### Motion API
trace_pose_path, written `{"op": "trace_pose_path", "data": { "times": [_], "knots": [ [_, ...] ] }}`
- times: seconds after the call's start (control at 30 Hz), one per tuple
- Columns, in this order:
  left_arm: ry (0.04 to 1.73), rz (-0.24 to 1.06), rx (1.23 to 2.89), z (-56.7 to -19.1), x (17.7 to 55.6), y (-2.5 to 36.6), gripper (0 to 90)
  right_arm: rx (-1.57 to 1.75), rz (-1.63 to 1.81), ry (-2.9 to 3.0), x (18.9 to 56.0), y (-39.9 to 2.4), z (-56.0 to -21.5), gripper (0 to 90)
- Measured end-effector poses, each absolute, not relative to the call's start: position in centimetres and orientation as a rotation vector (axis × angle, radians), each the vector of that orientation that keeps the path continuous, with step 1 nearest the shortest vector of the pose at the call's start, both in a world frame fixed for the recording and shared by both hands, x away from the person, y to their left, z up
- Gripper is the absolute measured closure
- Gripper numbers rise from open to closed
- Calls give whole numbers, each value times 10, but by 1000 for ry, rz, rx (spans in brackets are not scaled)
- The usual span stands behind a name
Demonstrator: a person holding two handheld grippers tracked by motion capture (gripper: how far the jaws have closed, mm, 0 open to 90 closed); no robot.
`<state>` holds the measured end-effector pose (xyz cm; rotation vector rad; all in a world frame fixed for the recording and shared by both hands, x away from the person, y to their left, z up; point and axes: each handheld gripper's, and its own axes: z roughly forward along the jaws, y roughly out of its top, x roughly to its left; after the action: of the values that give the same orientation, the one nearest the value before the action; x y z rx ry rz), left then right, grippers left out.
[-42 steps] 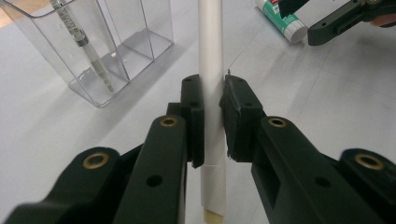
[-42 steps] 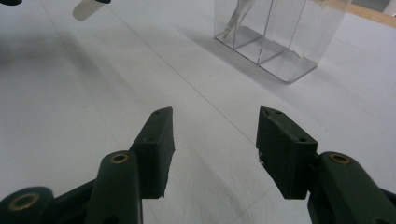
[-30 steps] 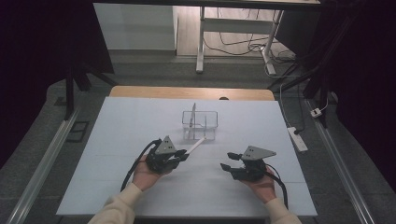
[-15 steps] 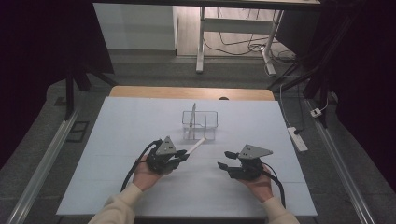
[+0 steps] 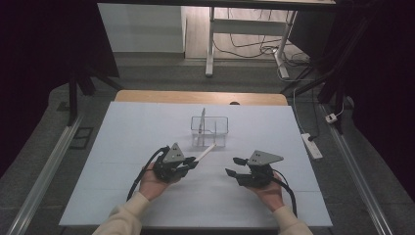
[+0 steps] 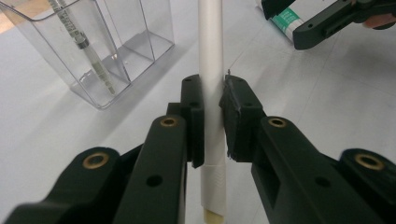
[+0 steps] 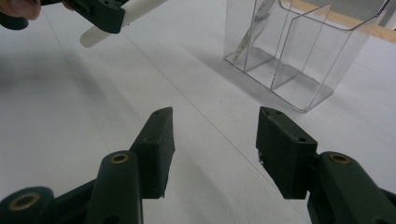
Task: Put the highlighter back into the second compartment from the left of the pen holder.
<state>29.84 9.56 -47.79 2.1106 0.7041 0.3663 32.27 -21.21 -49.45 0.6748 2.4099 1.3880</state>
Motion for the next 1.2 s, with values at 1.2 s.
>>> {"op": "trace_pose_path", "data": {
  "times": [1.2],
  "knots": [
    [622,357,2124,-484,293,76,789,720,1495,2399,331,-190,-489,447]
  ]
}}
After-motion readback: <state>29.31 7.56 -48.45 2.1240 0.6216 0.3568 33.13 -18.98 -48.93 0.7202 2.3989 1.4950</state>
